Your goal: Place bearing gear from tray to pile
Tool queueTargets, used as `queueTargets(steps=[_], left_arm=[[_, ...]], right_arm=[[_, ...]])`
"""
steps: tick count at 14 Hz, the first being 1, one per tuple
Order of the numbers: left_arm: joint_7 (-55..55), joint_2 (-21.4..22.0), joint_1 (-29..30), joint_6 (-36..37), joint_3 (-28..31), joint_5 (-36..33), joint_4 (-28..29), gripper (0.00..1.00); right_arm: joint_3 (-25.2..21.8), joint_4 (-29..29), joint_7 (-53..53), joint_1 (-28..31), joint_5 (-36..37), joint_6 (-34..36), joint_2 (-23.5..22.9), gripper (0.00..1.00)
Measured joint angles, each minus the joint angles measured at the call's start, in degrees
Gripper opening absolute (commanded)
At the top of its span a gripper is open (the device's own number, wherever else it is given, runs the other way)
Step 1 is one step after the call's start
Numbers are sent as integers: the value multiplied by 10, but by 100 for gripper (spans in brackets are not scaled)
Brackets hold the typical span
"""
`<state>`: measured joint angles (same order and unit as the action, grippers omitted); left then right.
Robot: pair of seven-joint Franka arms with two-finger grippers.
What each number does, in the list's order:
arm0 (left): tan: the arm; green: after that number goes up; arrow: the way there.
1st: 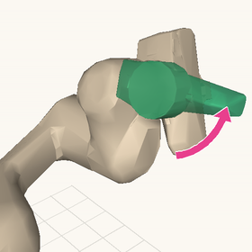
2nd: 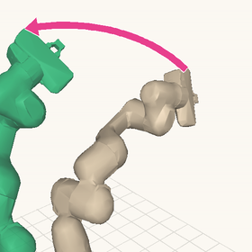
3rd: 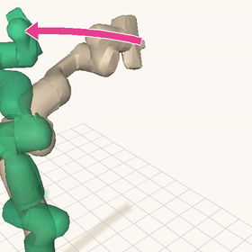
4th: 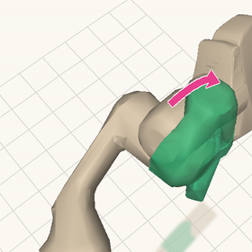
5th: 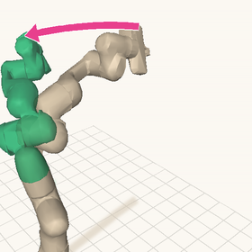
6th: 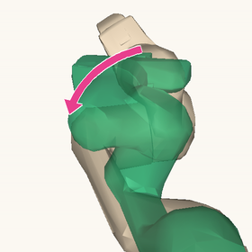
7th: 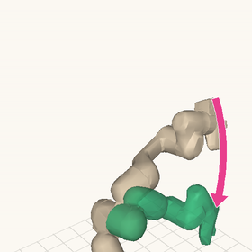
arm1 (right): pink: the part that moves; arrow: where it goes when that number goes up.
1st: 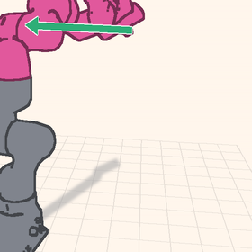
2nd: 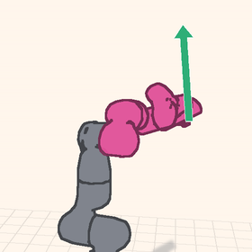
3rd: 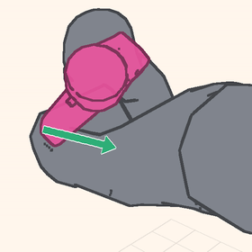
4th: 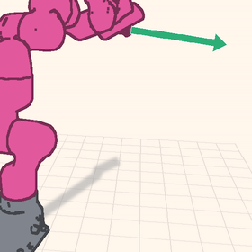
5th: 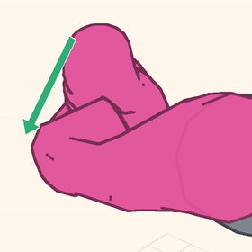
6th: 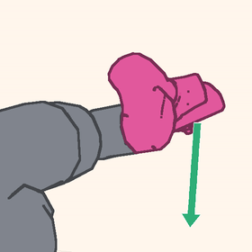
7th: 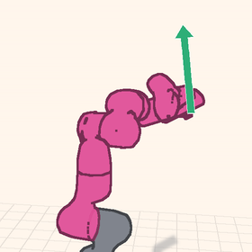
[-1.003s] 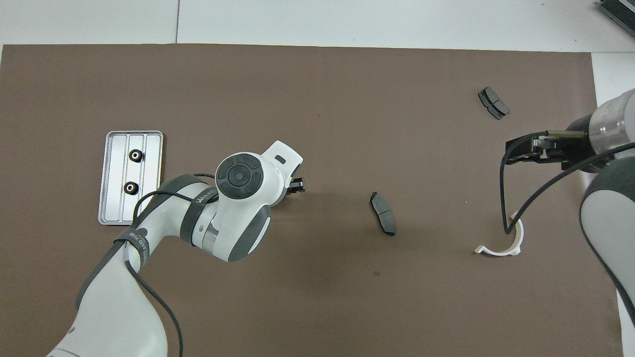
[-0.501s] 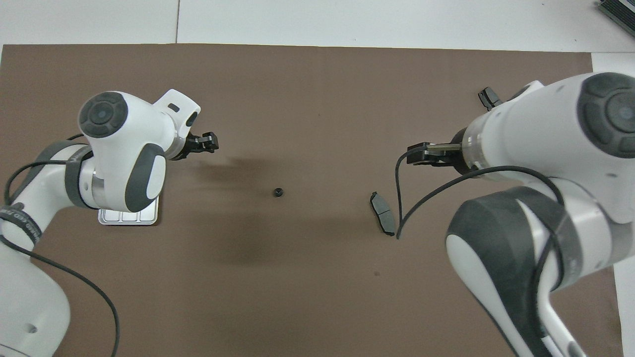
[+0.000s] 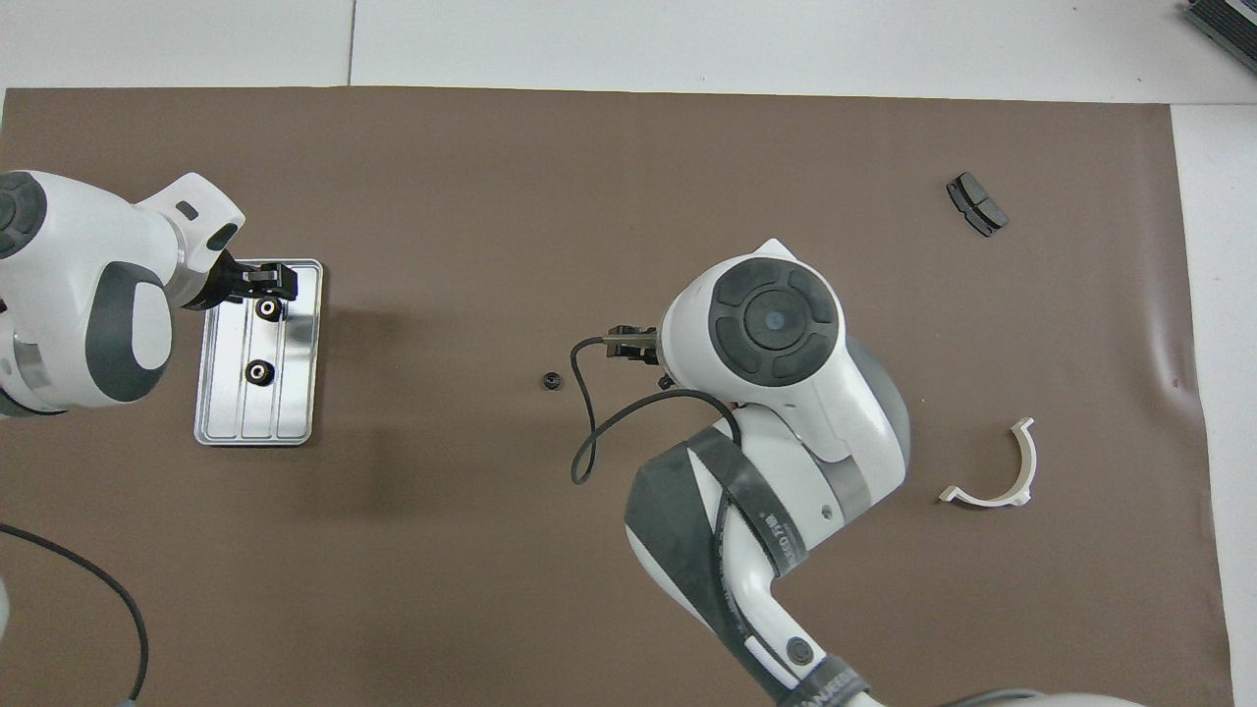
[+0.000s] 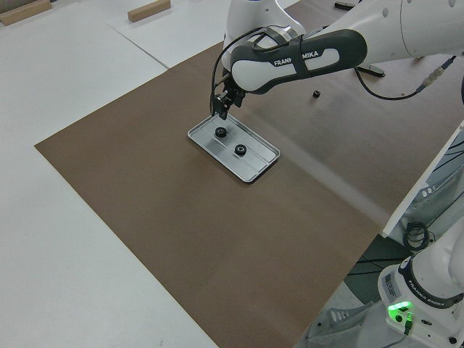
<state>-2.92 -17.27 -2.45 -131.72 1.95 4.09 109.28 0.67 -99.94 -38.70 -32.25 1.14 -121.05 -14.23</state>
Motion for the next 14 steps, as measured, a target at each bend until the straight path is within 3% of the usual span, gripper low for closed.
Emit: queueTargets(steps=[8,9,14], left_arm=[[-8,-22,6,-58,-1,0,28,61],[-8,-24,6,-63,-1,0,30,60],[-8,-28,6,-80,-1,0,37,54]], right_arm=[[0,89,-91,-82,35,-37,-164,100],[0,99,-92,-83,35,-49,-178,96],[-3,112,-92,-86,35,-99,-196,88]])
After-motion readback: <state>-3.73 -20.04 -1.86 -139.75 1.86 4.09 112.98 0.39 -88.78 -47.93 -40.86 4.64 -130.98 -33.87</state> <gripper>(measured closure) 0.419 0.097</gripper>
